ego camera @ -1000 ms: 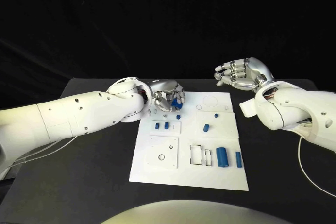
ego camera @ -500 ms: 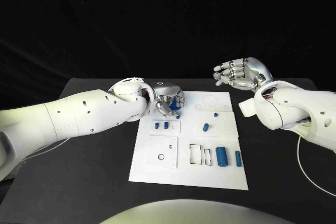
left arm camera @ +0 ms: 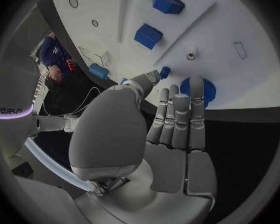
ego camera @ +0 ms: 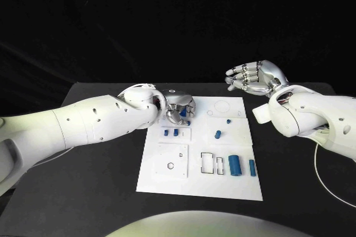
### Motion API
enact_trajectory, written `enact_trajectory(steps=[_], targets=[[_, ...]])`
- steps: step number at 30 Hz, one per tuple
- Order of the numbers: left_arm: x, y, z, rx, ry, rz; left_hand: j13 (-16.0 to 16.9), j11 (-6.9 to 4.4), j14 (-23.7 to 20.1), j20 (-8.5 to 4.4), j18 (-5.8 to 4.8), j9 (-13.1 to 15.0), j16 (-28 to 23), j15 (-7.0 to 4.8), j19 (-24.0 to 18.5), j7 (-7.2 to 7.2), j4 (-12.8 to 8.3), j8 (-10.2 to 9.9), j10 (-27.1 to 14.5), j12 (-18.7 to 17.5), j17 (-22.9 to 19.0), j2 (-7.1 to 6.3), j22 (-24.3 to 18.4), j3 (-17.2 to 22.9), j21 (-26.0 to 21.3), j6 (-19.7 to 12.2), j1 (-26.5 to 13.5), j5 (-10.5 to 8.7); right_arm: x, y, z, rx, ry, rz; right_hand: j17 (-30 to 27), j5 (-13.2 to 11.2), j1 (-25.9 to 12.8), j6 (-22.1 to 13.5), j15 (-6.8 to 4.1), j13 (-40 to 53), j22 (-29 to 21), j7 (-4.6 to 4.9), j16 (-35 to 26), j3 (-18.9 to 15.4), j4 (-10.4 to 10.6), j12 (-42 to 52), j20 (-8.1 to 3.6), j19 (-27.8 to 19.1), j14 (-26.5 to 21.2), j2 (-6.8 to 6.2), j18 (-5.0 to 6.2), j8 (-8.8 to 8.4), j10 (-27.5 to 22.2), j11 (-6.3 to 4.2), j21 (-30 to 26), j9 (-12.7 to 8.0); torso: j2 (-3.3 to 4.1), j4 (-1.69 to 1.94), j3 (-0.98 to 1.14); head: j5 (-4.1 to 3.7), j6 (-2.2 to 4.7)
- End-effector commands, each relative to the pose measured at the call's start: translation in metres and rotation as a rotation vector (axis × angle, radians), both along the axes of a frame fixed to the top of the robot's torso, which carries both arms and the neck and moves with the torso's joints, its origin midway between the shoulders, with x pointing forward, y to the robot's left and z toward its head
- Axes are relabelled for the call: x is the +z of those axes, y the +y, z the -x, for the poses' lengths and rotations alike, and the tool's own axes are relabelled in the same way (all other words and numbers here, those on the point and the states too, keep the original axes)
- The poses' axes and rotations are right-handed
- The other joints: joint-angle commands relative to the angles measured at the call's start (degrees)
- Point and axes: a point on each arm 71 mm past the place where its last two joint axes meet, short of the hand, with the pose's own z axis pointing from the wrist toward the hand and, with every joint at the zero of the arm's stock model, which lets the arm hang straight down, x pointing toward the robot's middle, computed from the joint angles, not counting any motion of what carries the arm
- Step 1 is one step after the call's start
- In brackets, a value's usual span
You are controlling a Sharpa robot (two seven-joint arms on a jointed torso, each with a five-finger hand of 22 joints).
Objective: Assemble the parts on the task board
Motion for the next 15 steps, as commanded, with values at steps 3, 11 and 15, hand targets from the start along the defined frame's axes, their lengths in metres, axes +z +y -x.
enact_trajectory(steps=[3, 11, 15], targets=[[-0.0038, -0.0031, 0.0016, -0.029, 0.011, -0.019, -0.1, -0.20, 0.9, -0.24, 0.79, -0.2, 0.9, -0.06, 0.3, -0.06, -0.1, -0.2, 0.8, 0.4, 0.8, 0.60, 0.4, 0.7, 0.7, 0.8, 0.1, -0.01, 0.0002, 0.0030, 0.0009, 0.026, -0.004, 0.004, -0.1, -0.1, -0.2, 0.1, 0.18, -0.1, -0.1, 0.20, -0.2, 0.3, 0.0, -0.2, 0.23, -0.3, -0.4, 0.01, 0.25, -0.06, 0.0, -0.03, -0.3, -0.1, 0.01, -0.02, 0.01, 0.02, 0.01], [-0.0085, -0.0058, 0.0013, -0.032, 0.022, -0.029, -0.1, -0.52, 1.7, -0.52, 0.79, -0.4, 2.1, -0.36, 0.2, -0.27, -0.7, -0.2, 1.5, 0.6, 1.7, 1.20, 1.2, 2.1, 1.8, 2.1, 0.4, -0.09, 0.0002, 0.0038, 0.0011, 0.029, -0.003, 0.003, -0.1, -0.1, -0.2, 0.1, 0.18, -0.1, -0.1, 0.20, -0.2, 0.3, 0.0, -0.2, 0.23, -0.3, -0.4, 0.01, 0.25, -0.06, 0.0, -0.03, -0.3, -0.1, 0.02, -0.01, 0.03, -0.04, -0.07], [-0.0112, -0.0060, 0.0005, -0.030, 0.030, -0.043, 0.0, -0.64, 1.9, -0.64, 0.79, -0.5, 2.6, -0.46, 0.2, -0.34, -0.9, -0.2, 1.9, 0.7, 2.0, 1.42, 1.5, 2.6, 2.2, 2.7, 0.4, -0.15, 0.0002, 0.0038, 0.0012, 0.029, -0.003, 0.003, -0.1, -0.1, -0.2, 0.1, 0.18, -0.1, -0.1, 0.20, -0.2, 0.3, 0.0, -0.2, 0.23, -0.3, -0.4, 0.01, 0.25, -0.06, 0.0, -0.03, -0.3, -0.1, -0.02, -0.01, 0.02, -0.01, -0.12]])
